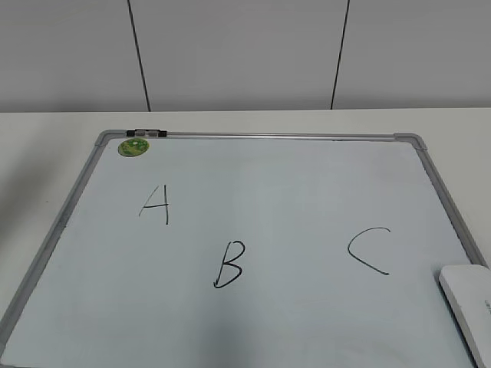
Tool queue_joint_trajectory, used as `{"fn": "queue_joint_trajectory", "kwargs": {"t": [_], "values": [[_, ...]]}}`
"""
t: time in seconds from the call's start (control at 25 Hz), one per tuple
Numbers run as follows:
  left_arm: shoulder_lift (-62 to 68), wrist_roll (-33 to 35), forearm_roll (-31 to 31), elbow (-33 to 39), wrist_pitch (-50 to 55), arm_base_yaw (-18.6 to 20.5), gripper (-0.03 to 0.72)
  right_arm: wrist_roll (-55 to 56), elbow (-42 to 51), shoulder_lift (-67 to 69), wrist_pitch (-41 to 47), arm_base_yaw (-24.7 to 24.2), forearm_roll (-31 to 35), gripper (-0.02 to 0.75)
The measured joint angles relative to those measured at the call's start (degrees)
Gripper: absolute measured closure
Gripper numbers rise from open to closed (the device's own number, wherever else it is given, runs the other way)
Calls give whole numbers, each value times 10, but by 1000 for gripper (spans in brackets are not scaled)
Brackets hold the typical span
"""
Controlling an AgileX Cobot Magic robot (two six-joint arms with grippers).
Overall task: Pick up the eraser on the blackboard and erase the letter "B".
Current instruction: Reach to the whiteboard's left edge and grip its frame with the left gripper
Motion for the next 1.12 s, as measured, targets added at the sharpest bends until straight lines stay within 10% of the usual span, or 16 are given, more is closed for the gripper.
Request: {"fn": "queue_joint_trajectory", "kwargs": {"t": [1.12], "values": [[330,91,-77,-139,8,0,446,0,0,0,0,0,0,258]]}}
